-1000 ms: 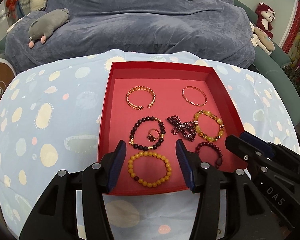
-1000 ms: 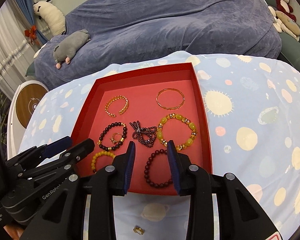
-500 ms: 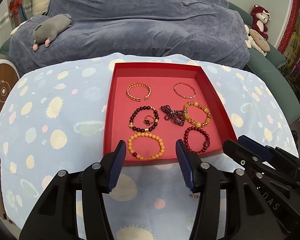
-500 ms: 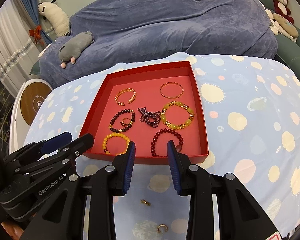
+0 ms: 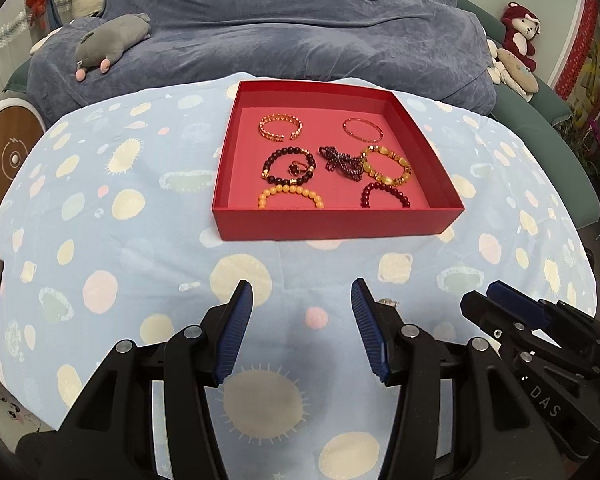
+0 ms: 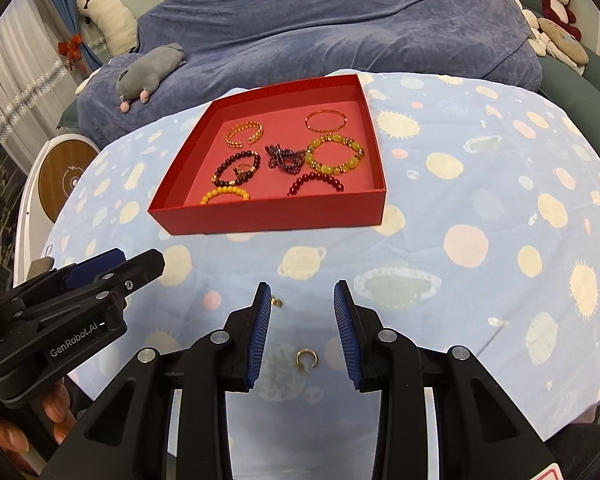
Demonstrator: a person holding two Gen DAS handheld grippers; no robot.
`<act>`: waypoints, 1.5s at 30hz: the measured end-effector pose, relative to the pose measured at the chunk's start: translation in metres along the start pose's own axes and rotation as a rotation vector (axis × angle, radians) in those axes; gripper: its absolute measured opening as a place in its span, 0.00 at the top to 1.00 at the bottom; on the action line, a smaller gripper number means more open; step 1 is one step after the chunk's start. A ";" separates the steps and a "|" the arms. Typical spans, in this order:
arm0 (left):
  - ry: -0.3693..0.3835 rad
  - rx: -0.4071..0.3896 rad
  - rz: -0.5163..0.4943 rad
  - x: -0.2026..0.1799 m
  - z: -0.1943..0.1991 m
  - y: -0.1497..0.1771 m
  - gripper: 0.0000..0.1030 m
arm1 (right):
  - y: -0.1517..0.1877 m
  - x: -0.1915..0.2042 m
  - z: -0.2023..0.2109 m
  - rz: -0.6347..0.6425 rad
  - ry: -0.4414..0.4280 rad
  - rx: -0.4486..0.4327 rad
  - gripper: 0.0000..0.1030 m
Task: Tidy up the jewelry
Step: 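Move both grippers back toward the two small gold earrings, then grasp the gold hoop earring with the right gripper while the left grasps the small earring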
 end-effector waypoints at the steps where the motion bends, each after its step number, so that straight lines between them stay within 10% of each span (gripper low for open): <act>1: 0.002 0.004 0.004 -0.001 0.001 0.005 0.52 | 0.005 -0.001 0.000 0.002 0.003 0.004 0.68; 19: -0.012 0.059 0.060 0.013 0.003 0.071 0.52 | 0.061 -0.004 -0.010 0.015 0.014 0.071 0.68; 45: -0.025 0.101 0.079 0.025 -0.009 0.087 0.52 | 0.058 -0.006 -0.046 0.044 0.040 0.106 0.68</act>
Point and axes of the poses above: each gripper's, at about its wrist camera, not at the fingertips, and z roughly against the way its jaws point, x to its left, y to its underside, the point moved 10 cm from there along -z, roughly the way its jaws point, and after that the axes turned 9 degrees about -z, right-handed, at the moved point
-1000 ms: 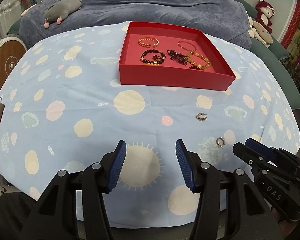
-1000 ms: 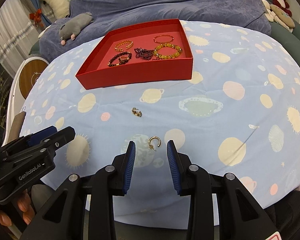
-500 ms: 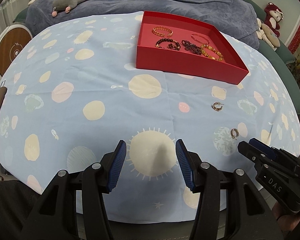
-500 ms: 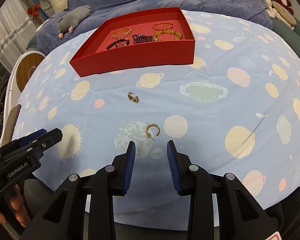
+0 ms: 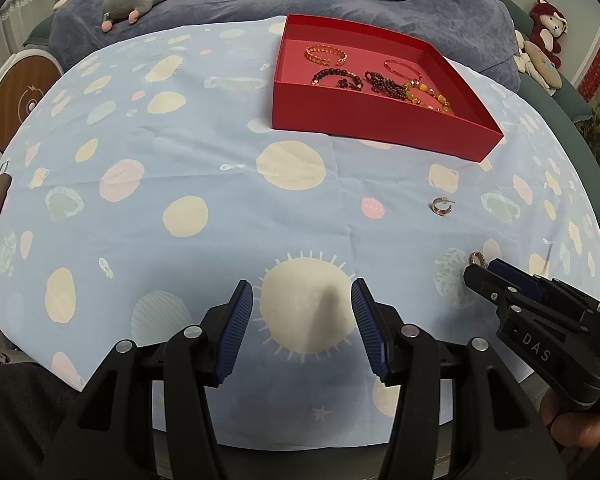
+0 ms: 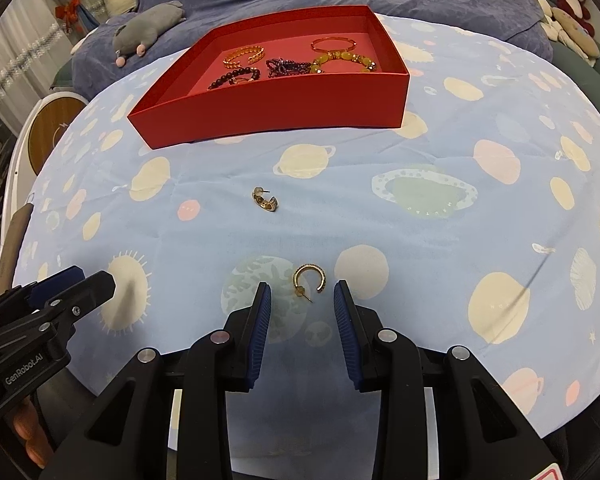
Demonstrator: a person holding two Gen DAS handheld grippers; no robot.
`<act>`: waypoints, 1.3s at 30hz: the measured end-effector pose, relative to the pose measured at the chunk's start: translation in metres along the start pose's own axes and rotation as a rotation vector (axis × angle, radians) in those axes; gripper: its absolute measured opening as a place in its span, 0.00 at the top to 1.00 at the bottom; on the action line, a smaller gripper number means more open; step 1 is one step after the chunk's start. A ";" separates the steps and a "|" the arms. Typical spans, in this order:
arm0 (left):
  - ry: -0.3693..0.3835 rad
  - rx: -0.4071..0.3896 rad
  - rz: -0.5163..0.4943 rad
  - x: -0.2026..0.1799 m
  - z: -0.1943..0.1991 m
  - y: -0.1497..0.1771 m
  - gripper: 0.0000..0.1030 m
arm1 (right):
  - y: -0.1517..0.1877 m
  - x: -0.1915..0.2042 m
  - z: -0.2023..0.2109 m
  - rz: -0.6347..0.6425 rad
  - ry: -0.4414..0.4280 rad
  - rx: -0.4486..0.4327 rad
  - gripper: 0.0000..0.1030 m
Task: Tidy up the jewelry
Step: 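Grasp the gold hoop earring with the right gripper while the left grasps the small earring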
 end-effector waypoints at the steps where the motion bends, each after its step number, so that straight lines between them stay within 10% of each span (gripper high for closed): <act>1: 0.000 0.001 0.000 0.000 0.000 0.000 0.52 | -0.001 0.000 0.000 0.000 0.000 -0.001 0.68; 39: 0.081 -0.018 -0.090 -0.067 -0.019 -0.036 0.52 | 0.006 -0.052 0.021 -0.061 0.052 -0.033 0.85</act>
Point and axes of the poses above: each gripper's, at about its wrist camera, not at the fingertips, and z roughly against the way its jaws point, x to its left, y to its underside, the point moved 10 cm from there along -z, roughly the way its jaws point, and after that the axes turned 9 degrees about -z, right-handed, at the moved point
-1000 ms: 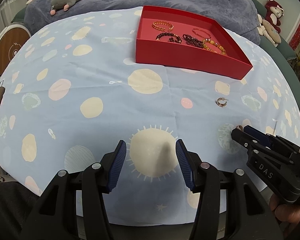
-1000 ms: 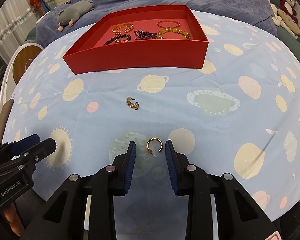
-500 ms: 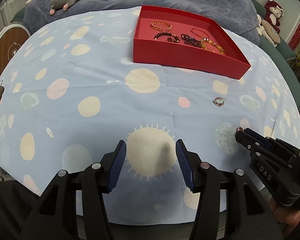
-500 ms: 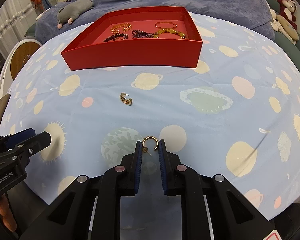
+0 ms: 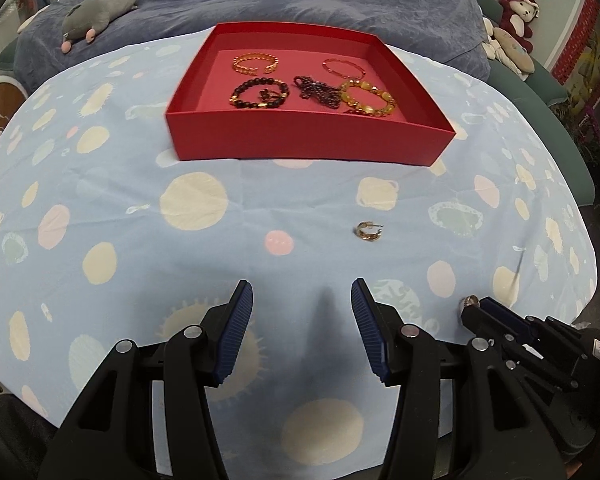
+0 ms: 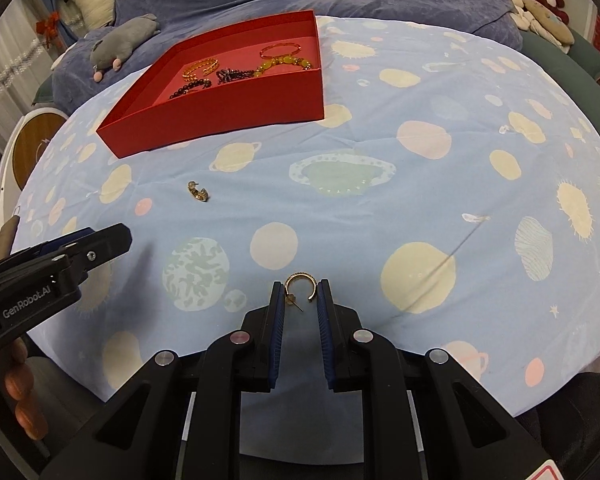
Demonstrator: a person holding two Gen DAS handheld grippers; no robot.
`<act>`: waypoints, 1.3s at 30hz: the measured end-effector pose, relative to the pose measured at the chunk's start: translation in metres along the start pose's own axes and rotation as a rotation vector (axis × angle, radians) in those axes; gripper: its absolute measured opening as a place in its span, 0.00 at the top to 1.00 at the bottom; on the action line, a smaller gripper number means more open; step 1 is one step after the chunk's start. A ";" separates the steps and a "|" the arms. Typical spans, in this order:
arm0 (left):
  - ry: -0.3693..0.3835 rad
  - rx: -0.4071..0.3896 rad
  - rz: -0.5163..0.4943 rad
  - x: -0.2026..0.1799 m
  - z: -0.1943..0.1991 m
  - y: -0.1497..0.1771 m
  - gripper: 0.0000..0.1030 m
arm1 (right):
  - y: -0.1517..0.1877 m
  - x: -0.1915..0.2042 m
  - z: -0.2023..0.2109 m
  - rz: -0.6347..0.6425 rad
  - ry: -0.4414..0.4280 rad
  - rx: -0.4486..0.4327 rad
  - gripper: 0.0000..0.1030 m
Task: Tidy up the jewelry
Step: 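Grasp the gold hoop earring with the right gripper while the left grasps the small earring, then carry both earrings into the red box and open both grippers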
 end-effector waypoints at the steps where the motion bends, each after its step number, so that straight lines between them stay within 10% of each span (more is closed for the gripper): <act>1: 0.006 -0.002 -0.011 -0.006 -0.003 -0.004 0.52 | -0.001 -0.001 0.000 -0.004 -0.003 0.001 0.85; 10: 0.034 0.008 -0.066 -0.037 -0.033 -0.026 0.53 | -0.012 -0.003 -0.005 -0.023 -0.020 0.005 0.85; 20: 0.057 0.014 -0.073 -0.038 -0.046 -0.031 0.83 | -0.017 -0.004 -0.013 -0.040 -0.033 0.014 0.85; 39: 0.033 -0.001 -0.024 -0.014 -0.006 -0.018 0.84 | -0.026 0.027 0.013 0.006 -0.073 -0.034 0.85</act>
Point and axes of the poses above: each gripper's, at about its wrist camera, not at the fingertips, and z roughly against the way its jaws point, x to its left, y to its underside, the point moved 10 cm from there along -z, roughly the way its jaws point, and after that the axes turned 9 degrees about -z, right-handed, at the moved point
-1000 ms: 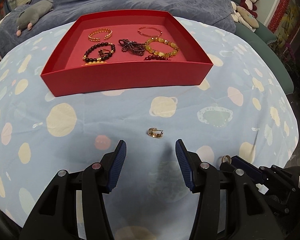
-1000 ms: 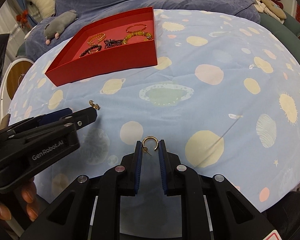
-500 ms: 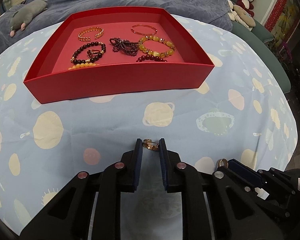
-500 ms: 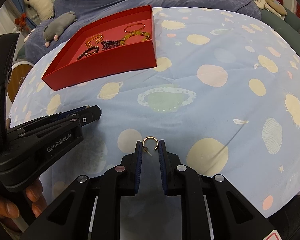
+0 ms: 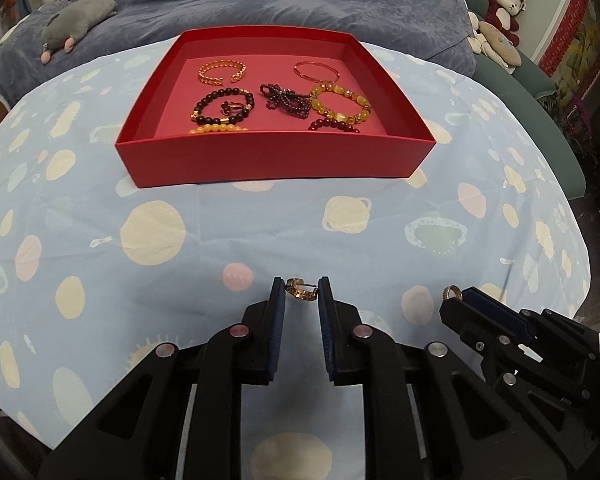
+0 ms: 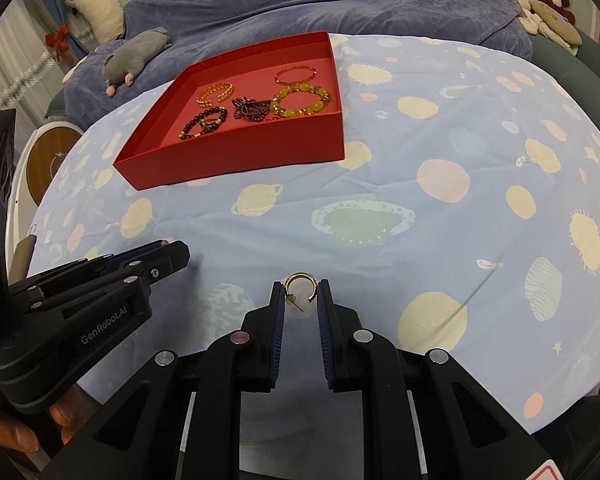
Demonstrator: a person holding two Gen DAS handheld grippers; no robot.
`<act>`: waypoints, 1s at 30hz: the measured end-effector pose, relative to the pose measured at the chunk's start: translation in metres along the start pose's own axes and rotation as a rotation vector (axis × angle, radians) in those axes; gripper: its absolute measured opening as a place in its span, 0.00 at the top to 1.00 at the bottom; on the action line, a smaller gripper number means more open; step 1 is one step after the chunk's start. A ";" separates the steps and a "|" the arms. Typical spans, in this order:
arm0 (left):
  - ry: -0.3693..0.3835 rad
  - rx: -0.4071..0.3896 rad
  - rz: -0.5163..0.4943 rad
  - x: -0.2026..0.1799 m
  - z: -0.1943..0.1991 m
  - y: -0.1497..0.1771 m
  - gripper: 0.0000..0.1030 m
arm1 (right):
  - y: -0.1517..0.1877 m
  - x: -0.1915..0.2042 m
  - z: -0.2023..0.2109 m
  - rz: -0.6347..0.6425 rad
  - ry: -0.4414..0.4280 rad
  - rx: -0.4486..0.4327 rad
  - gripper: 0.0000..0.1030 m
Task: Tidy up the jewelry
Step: 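Carry both earrings into the red box and open both grippers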
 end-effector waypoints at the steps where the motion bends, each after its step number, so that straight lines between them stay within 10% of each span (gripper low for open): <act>1: -0.003 -0.003 0.003 0.002 0.005 0.000 0.84 | -0.001 0.004 0.003 0.006 -0.004 -0.006 0.85; 16: -0.075 -0.084 -0.013 0.018 0.063 -0.020 0.84 | -0.035 0.055 0.042 0.062 -0.061 -0.088 0.85; 30: -0.085 -0.147 -0.045 0.034 0.058 -0.106 0.84 | -0.130 0.078 0.033 0.094 -0.085 -0.163 0.85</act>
Point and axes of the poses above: each gripper's, at about its wrist camera, not at the fingertips, and z roughly against the way its jaws point, x to its left, y to its underside, the point moved 10 cm from there along -z, roughly the way its jaws point, and after that the axes turned 9 degrees about -z, right-handed, at the moved point
